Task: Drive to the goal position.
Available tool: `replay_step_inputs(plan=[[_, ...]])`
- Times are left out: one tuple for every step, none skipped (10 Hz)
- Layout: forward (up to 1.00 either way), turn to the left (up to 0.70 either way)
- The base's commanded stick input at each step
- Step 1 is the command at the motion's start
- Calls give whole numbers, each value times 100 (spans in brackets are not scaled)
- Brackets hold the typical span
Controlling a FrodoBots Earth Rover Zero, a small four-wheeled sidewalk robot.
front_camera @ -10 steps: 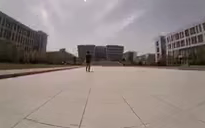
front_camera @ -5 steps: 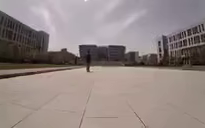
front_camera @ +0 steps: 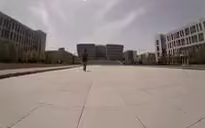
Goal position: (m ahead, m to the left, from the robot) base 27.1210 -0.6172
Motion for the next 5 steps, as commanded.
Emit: replay_step_inputs(plan=[[100,-1],[100,-9],[100,-26],[100,-24],[100,0]])
